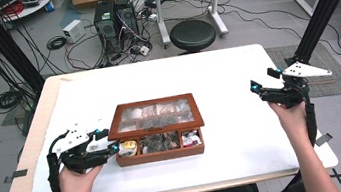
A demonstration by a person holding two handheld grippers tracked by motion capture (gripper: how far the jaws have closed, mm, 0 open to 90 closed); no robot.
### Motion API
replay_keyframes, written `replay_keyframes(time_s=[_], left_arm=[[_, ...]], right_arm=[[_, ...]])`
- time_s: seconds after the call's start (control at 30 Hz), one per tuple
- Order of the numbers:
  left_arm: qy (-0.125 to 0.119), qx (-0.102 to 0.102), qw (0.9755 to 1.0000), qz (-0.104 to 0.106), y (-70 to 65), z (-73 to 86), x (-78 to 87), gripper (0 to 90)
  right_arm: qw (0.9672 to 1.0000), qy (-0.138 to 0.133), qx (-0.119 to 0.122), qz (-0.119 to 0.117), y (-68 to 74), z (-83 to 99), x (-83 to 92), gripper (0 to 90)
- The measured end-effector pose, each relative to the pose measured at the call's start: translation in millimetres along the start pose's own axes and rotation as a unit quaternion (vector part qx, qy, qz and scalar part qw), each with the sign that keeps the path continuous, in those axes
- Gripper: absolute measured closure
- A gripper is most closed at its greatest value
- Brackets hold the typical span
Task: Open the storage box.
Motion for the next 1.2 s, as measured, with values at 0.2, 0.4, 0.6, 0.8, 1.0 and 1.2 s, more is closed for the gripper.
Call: replay_keyframes(time_s=[0.2,0.4,0.6,0.8,1.0,1.2], left_arm=[[-0.004,-0.005,1.0,0.0,0.3,-9.3,0.1,42.5],[-0.012,-0.002,0.9999,0.003,2.7,-17.2,0.3,42.6],[-0.018,0.002,0.9998,0.003,4.9,-25.6,0.4,42.6],[-0.026,0.013,0.9996,0.005,9.3,-36.3,0.2,42.7],[-0.032,0.018,0.9993,0.004,12.9,-45.1,-0.5,43.0],[-0.038,0.024,0.999,0.003,16.3,-52.4,-1.2,43.0]], right_arm=[[1.0,0.0,-0.003,0.0,0.1,0.0,0.3,21.4],[1.0,0.0,-0.003,0.0,-0.5,0.1,0.4,21.4],[1.0,0.0,-0.005,0.0,-1.1,0.1,0.7,21.4],[1.0,0.0,-0.005,0.0,-1.3,0.6,0.3,21.4],[1.0,0.0,-0.005,0.0,-1.5,0.5,0.4,21.3],[1.0,0.001,-0.006,0.0,-1.4,0.6,0.1,21.4]])
Point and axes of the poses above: each handheld gripper's, and its own axes: x roughly backward along the jaws, z roughly out of its underside, y roughly to its left, the point moved 8 cm from there along -x, roughly forward along the jaws, and after that the axes turned 5 degrees about x, right-handed, at the moved point
